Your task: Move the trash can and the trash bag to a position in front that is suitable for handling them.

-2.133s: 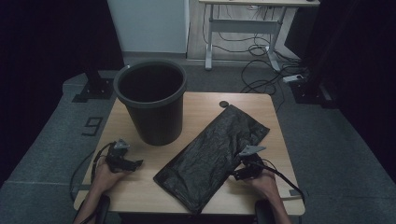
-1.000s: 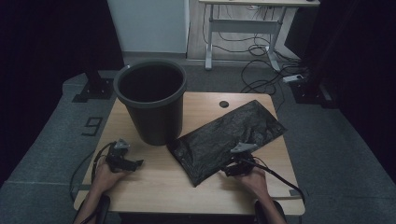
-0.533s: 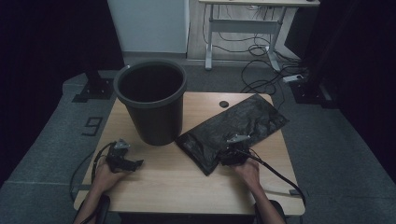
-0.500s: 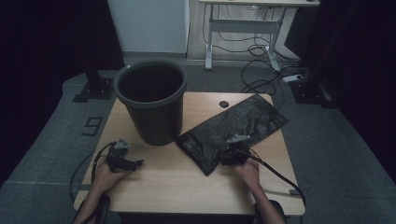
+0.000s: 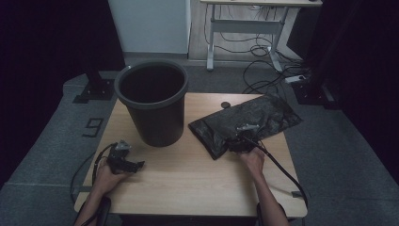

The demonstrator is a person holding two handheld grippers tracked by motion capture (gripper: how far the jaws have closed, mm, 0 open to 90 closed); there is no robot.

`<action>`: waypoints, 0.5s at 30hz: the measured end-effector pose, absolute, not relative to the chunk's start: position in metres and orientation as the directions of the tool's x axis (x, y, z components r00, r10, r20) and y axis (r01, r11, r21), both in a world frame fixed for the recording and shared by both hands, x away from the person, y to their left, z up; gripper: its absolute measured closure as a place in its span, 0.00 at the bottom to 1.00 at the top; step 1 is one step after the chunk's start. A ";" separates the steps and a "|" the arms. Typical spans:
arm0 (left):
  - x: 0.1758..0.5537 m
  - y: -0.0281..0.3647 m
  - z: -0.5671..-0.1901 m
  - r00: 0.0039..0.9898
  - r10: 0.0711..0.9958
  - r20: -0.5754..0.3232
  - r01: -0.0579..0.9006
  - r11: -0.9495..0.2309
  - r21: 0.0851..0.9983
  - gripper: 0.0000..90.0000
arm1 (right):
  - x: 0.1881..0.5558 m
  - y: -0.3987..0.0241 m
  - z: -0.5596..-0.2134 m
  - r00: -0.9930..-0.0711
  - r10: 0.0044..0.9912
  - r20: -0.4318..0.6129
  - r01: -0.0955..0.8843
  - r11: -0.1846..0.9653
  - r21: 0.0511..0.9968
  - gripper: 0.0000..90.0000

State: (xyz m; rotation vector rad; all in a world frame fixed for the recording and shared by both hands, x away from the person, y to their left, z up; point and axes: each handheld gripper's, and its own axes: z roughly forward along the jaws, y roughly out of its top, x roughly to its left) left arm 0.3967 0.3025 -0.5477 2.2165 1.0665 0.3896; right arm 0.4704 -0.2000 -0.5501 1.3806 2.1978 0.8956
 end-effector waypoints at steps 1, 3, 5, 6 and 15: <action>0.397 0.303 -0.548 0.627 0.779 -0.010 0.589 -0.466 0.660 0.00 | 0.471 -0.196 -0.550 -0.433 0.901 0.007 0.646 0.305 0.699 0.13; 0.397 0.303 -0.548 0.627 0.779 -0.010 0.590 -0.466 0.660 0.00 | 0.473 -0.183 -0.550 -0.429 0.903 0.008 0.647 0.301 0.701 0.14; 0.397 0.303 -0.548 0.627 0.779 -0.010 0.590 -0.466 0.660 0.00 | 0.472 -0.158 -0.550 -0.451 0.893 0.010 0.642 0.316 0.699 0.14; 0.397 0.303 -0.548 0.627 0.779 -0.010 0.590 -0.466 0.660 0.00 | 0.471 -0.153 -0.549 -0.460 0.888 0.012 0.639 0.321 0.699 0.14; 0.397 0.302 -0.548 0.627 0.779 -0.010 0.590 -0.466 0.660 0.00 | 0.458 -0.212 -0.531 -0.428 0.904 0.013 0.650 0.297 0.700 0.19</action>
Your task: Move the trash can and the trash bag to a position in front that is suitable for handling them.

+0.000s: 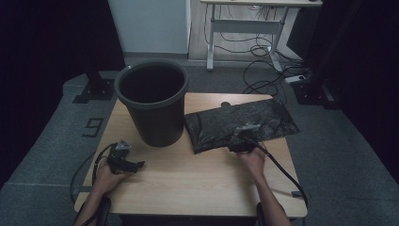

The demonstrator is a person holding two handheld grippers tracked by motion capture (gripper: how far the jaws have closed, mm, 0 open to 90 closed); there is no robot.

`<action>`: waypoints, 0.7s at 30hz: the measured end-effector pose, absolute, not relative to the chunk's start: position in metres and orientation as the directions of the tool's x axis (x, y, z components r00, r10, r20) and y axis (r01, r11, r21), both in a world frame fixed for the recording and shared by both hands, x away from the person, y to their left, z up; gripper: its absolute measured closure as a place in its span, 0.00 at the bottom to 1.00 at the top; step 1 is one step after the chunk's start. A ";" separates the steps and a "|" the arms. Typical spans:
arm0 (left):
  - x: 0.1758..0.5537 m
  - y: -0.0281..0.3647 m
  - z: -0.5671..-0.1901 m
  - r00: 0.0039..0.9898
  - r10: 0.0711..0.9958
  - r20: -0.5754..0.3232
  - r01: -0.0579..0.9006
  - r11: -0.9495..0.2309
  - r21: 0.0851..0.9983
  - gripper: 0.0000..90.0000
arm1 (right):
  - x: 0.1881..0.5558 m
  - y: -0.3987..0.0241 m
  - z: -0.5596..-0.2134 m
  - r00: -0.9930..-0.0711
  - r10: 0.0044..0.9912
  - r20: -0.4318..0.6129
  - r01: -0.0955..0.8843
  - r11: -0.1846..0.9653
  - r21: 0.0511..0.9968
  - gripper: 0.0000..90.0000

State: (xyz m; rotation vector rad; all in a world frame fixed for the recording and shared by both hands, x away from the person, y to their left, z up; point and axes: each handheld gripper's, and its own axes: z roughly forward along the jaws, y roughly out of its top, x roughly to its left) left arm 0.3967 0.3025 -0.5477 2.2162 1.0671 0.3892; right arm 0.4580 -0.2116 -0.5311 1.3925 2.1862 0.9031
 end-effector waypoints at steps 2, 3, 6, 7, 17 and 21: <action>0.397 0.302 -0.548 0.626 0.779 -0.010 0.590 -0.465 0.660 0.00 | 0.462 -0.238 -0.531 -0.375 0.927 0.003 0.668 0.268 0.694 0.21; 0.397 0.302 -0.548 0.626 0.779 -0.010 0.590 -0.465 0.660 0.00 | 0.462 -0.238 -0.531 -0.375 0.927 0.003 0.668 0.268 0.694 0.21; 0.397 0.302 -0.548 0.627 0.779 -0.011 0.590 -0.466 0.660 0.00 | 0.473 -0.272 -0.530 -0.300 0.953 -0.031 0.686 0.238 0.688 0.25; 0.397 0.302 -0.548 0.627 0.779 -0.011 0.590 -0.465 0.660 0.00 | 0.477 -0.282 -0.529 -0.284 0.958 -0.036 0.688 0.230 0.688 0.26; 0.397 0.302 -0.548 0.626 0.780 -0.011 0.590 -0.465 0.660 0.00 | 0.506 -0.303 -0.539 -0.267 0.964 0.012 0.735 0.195 0.650 0.58; 0.397 0.302 -0.548 0.626 0.779 -0.010 0.590 -0.465 0.660 0.00 | 0.500 -0.301 -0.538 -0.314 0.949 0.028 0.727 0.221 0.650 0.93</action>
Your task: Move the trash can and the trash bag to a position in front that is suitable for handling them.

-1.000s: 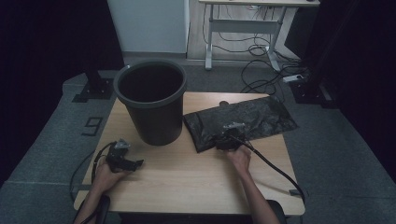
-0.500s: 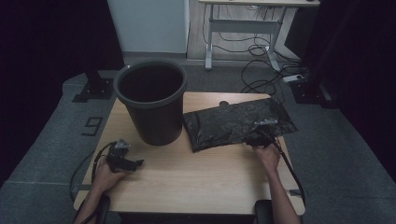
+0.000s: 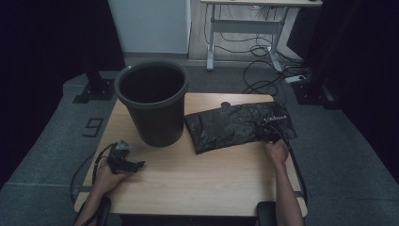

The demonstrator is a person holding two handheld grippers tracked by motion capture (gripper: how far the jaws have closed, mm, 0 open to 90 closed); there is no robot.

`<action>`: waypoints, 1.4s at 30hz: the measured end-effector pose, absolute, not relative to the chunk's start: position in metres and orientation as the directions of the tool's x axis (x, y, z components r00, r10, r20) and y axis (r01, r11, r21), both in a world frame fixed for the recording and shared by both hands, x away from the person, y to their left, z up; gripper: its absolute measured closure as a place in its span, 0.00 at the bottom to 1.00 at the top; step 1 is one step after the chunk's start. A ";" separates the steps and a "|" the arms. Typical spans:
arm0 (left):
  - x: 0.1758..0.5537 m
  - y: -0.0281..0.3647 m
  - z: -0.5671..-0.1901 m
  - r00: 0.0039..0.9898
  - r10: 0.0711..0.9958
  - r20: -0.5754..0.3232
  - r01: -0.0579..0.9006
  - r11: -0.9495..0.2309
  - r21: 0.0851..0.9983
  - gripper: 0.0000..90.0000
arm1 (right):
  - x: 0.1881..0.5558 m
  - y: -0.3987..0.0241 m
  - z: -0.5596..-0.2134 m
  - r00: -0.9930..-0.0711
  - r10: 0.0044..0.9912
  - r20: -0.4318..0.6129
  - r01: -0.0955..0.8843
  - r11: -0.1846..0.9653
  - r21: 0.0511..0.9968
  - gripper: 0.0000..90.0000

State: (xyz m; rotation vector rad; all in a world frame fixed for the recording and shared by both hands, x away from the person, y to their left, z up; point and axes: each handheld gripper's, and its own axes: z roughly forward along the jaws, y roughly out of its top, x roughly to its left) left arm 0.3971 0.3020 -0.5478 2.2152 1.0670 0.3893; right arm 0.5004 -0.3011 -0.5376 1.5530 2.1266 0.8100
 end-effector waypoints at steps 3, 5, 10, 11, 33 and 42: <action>0.397 0.302 -0.548 0.627 0.779 -0.010 0.590 -0.465 0.660 0.00 | 0.495 -0.300 -0.536 -0.296 0.954 0.051 0.750 0.199 0.631 0.98; 0.397 0.302 -0.548 0.627 0.779 -0.011 0.590 -0.465 0.660 0.00 | 0.480 -0.294 -0.532 -0.317 0.948 0.024 0.768 0.242 0.593 0.98; 0.397 0.302 -0.548 0.626 0.779 -0.011 0.590 -0.465 0.660 0.00 | 0.443 -0.280 -0.530 -0.356 0.935 0.002 0.765 0.290 0.575 0.98; 0.397 0.302 -0.548 0.626 0.779 -0.011 0.590 -0.465 0.660 0.00 | 0.443 -0.280 -0.530 -0.356 0.935 0.002 0.765 0.290 0.575 0.98; 0.397 0.302 -0.548 0.626 0.780 -0.010 0.591 -0.466 0.659 0.00 | 0.361 -0.189 -0.524 -0.693 0.720 0.023 0.537 0.495 0.683 0.17; 0.397 0.302 -0.548 0.626 0.780 -0.010 0.591 -0.466 0.659 0.00 | 0.388 -0.130 -0.542 -0.748 0.662 -0.040 0.484 0.587 0.649 0.18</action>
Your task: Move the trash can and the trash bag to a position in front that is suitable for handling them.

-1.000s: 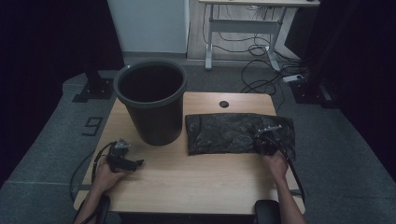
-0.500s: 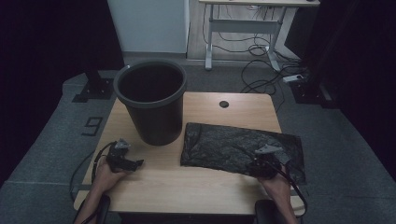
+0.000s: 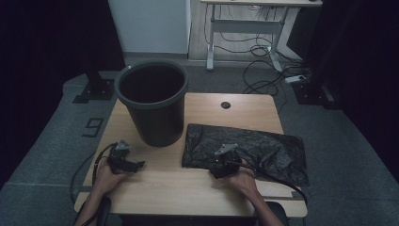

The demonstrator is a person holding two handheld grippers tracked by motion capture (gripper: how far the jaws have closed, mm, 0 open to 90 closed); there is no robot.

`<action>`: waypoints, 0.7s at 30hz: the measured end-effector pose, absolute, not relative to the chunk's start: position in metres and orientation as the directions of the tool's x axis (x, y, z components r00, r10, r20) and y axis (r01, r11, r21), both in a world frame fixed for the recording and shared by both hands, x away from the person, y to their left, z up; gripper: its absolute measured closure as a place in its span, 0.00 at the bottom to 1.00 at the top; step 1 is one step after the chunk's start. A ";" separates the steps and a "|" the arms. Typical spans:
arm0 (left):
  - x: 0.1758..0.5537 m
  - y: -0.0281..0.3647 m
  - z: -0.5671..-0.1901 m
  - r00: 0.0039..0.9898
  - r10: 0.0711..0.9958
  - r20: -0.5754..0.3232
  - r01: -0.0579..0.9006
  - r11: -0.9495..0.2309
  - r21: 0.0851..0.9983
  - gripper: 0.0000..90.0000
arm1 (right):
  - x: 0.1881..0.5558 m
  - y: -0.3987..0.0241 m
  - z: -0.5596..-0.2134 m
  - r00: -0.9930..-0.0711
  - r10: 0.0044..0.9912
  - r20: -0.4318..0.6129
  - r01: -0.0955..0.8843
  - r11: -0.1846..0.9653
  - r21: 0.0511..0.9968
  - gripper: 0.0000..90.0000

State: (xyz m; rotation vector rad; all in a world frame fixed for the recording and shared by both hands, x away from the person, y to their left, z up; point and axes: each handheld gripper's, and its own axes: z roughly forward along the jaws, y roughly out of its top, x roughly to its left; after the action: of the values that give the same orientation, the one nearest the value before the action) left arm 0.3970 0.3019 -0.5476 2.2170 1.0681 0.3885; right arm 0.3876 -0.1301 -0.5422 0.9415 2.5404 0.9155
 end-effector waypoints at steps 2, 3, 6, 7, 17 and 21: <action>0.397 0.302 -0.548 0.626 0.779 -0.011 0.591 -0.466 0.659 0.00 | 0.397 -0.124 -0.542 -0.729 0.683 -0.041 0.498 0.571 0.652 0.20; 0.397 0.302 -0.548 0.626 0.780 -0.011 0.591 -0.466 0.659 0.00 | 0.402 -0.123 -0.542 -0.723 0.690 -0.047 0.498 0.567 0.656 0.22; 0.397 0.302 -0.548 0.626 0.780 -0.011 0.591 -0.465 0.659 0.00 | 0.429 -0.126 -0.544 -0.677 0.736 0.001 0.551 0.506 0.664 0.22; 0.397 0.302 -0.548 0.626 0.780 -0.011 0.591 -0.465 0.659 0.00 | 0.436 -0.127 -0.543 -0.664 0.748 -0.003 0.559 0.498 0.663 0.23; 0.397 0.302 -0.548 0.627 0.779 -0.011 0.590 -0.466 0.659 0.00 | 0.517 -0.137 -0.540 -0.535 0.844 0.030 0.644 0.385 0.661 0.23; 0.397 0.302 -0.548 0.627 0.779 -0.011 0.590 -0.466 0.659 0.00 | 0.499 -0.153 -0.525 -0.565 0.825 0.010 0.612 0.410 0.676 0.21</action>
State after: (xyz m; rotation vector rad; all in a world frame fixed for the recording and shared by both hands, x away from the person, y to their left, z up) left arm 0.3972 0.3017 -0.5476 2.2167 1.0665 0.3871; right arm 0.4993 -0.1527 -0.5245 1.2430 2.3456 0.9204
